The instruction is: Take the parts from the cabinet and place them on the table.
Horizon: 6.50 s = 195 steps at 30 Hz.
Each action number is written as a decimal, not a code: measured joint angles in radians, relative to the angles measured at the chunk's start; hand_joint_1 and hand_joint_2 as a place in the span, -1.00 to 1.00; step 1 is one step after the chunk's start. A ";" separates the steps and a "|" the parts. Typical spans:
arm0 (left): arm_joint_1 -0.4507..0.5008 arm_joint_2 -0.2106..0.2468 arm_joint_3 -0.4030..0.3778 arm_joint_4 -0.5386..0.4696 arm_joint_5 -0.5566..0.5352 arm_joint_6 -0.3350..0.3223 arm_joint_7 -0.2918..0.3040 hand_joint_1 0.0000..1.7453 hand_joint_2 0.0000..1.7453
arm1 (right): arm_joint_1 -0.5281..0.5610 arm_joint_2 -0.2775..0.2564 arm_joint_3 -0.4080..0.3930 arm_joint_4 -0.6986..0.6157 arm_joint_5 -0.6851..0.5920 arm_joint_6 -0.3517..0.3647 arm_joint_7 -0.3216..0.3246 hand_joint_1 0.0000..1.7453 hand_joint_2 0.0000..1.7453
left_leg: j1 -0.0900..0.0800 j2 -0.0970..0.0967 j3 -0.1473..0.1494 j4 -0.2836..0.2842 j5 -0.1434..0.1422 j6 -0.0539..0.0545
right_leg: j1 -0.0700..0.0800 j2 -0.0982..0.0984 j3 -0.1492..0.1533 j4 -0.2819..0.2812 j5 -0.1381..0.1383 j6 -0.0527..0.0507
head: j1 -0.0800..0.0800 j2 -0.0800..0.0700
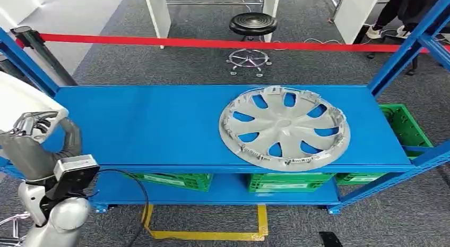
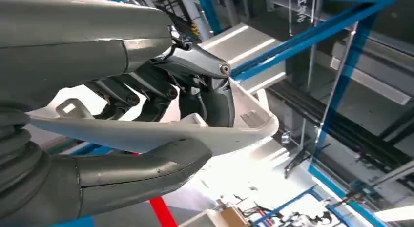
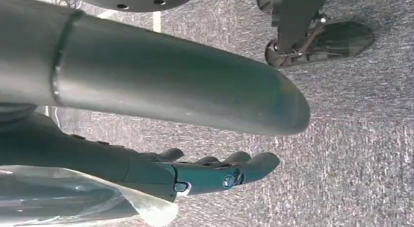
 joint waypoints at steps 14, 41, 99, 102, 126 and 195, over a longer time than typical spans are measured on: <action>0.055 0.046 0.066 -0.016 -0.027 0.000 0.093 1.00 1.00 | -0.020 0.013 -0.001 0.000 0.022 -0.005 0.033 -1.00 -1.00 | 0.003 0.000 -0.006 -0.002 0.008 0.027 | -0.004 0.000 -0.001 -0.007 0.006 0.021 | 0.001 0.000; 0.064 0.080 0.083 -0.029 -0.064 0.002 0.134 1.00 1.00 | -0.032 0.017 -0.001 0.000 0.023 -0.011 0.039 -1.00 -1.00 | 0.006 0.001 0.077 -0.021 -0.051 -0.015 | 0.015 -0.012 -0.089 0.018 0.074 -0.021 | -0.005 0.000; 0.096 0.049 0.237 -0.060 -0.039 0.003 0.077 1.00 1.00 | 0.004 0.003 -0.035 0.000 -0.016 -0.051 0.006 -1.00 -1.00 | 0.010 0.012 -0.090 0.213 0.011 -0.023 | 0.034 -0.025 -0.011 -0.012 0.016 -0.057 | -0.005 0.000; 0.096 0.047 0.237 -0.061 -0.039 0.003 0.077 1.00 1.00 | 0.003 0.003 -0.036 0.000 -0.016 -0.052 0.000 -1.00 -1.00 | 0.005 0.010 0.045 -0.010 -0.027 -0.004 | 0.039 -0.023 -0.044 0.007 0.034 -0.044 | -0.003 0.000; 0.107 0.050 0.240 -0.066 -0.032 0.003 0.098 1.00 1.00 | 0.009 -0.002 -0.057 0.002 -0.015 -0.037 0.056 -1.00 -1.00 | 0.009 0.012 -0.199 0.288 -0.089 -0.024 | 0.028 -0.020 0.039 -0.039 0.003 -0.059 | -0.004 0.000; -0.002 0.102 0.141 0.001 0.009 0.002 0.184 1.00 1.00 | 0.014 -0.016 -0.025 0.025 0.068 0.088 0.203 -1.00 -1.00 | 0.007 0.011 0.002 -0.003 0.003 -0.012 | 0.039 -0.012 -0.034 0.008 0.028 -0.050 | 0.000 0.000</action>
